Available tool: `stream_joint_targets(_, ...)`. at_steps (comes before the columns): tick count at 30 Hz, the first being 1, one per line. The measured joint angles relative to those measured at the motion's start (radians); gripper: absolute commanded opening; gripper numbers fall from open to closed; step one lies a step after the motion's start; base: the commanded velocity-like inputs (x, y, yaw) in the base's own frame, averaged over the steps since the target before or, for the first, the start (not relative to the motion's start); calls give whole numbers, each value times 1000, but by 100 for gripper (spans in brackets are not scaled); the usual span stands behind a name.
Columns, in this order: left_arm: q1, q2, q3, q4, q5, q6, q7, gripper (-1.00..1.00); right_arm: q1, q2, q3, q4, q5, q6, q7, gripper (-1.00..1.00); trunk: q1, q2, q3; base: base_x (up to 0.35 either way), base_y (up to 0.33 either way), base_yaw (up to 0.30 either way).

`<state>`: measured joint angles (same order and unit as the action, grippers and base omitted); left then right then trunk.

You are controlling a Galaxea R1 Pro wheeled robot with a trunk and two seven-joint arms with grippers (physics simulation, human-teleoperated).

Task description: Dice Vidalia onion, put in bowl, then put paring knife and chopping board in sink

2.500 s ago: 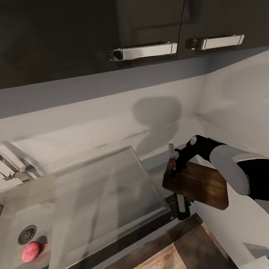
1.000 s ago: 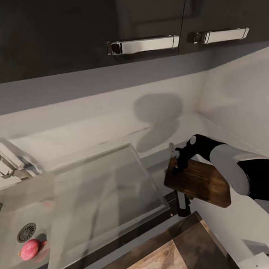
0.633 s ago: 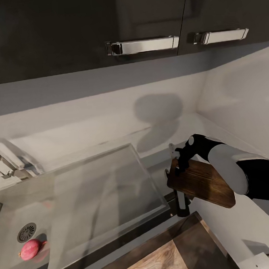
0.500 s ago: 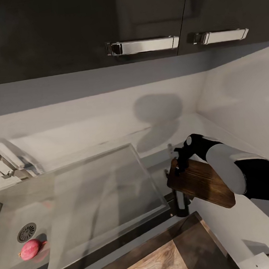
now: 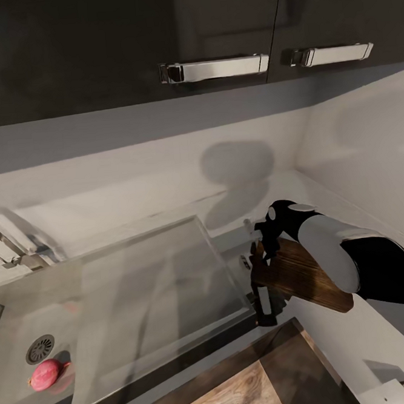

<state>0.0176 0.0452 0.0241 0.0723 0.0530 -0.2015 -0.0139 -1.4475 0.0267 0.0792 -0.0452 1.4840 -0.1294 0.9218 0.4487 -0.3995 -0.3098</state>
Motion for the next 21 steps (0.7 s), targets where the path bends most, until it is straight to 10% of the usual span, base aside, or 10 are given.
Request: stream_joint_targets(21, 0, -2, 0, -1, 4, 0, 3, 100, -3, -5, 50, 6, 26, -184, -6, 100, 0, 1, 0, 0, 0, 0)
